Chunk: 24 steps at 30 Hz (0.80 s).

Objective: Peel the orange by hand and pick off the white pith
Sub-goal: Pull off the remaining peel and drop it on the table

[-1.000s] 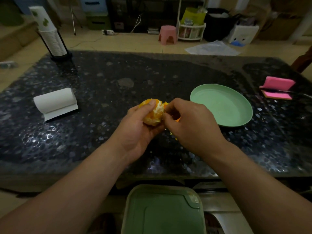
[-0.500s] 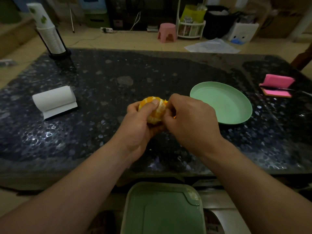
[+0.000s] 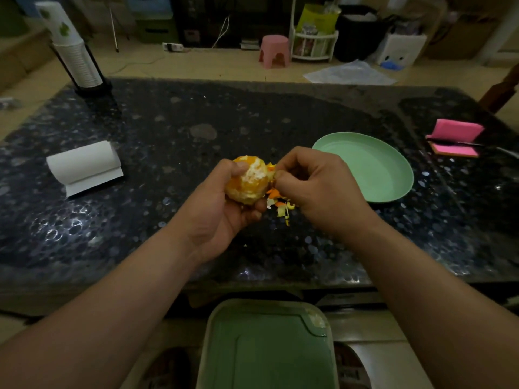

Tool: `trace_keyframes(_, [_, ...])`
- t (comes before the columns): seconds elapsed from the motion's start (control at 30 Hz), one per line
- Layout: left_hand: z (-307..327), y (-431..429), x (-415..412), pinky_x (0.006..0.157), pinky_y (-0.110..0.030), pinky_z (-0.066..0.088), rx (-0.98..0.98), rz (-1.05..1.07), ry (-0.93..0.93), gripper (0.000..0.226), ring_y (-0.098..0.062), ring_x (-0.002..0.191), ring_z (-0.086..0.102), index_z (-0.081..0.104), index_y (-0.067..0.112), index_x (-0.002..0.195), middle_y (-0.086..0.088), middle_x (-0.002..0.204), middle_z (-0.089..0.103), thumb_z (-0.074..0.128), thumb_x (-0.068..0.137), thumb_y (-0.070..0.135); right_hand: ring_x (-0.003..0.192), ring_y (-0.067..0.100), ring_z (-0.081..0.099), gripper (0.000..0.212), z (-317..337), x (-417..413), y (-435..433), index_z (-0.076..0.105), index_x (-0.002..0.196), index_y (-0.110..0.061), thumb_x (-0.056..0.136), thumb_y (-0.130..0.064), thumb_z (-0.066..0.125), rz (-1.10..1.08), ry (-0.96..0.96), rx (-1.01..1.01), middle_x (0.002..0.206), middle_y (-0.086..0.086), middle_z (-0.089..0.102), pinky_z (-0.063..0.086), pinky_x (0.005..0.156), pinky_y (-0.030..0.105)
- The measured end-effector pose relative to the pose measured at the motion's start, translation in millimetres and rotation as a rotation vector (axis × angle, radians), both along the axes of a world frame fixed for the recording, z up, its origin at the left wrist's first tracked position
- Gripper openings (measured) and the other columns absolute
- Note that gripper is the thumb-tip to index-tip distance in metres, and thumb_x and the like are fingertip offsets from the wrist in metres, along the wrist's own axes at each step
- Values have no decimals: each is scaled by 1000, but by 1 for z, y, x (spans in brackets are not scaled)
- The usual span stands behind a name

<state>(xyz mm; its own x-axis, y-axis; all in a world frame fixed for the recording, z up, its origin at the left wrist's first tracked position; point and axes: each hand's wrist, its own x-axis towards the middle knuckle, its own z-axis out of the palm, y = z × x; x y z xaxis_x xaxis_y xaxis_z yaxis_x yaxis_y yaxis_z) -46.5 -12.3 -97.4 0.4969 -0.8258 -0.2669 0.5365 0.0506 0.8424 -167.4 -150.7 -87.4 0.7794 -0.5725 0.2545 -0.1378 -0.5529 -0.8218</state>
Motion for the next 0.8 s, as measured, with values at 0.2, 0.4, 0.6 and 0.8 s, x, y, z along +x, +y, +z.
trace_keyframes(0.2, [2,6,4,53,-25,48,-49,-64,50,34,-20,69,56,68,13,115,-18,107,67,50,96,35,79,33,70,10,1,-2,-8,74,86,-18,95,-15,71,-25,-11,79,78,8,73,60,68,50])
trace_keyframes(0.4, [3,8,5,51,-25,47,-73,-107,70,32,-22,68,54,68,13,110,-20,107,66,51,91,34,76,17,70,13,-16,2,-25,76,99,-25,102,-26,63,-90,165,-77,85,-3,76,61,73,46])
trace_keyframes(0.6, [-1,5,3,52,-24,47,-37,-91,70,32,-22,70,55,66,12,114,-19,106,67,49,96,33,64,12,62,20,-26,7,-18,71,107,-29,103,-20,53,-110,255,-222,79,-6,70,51,61,36])
trace_keyframes(0.8, [-2,4,6,52,-24,46,4,-58,62,32,-21,70,55,66,10,114,-19,106,66,47,100,31,94,19,60,17,-25,7,-16,71,104,-22,105,-29,55,-165,382,-410,101,-3,64,41,71,34])
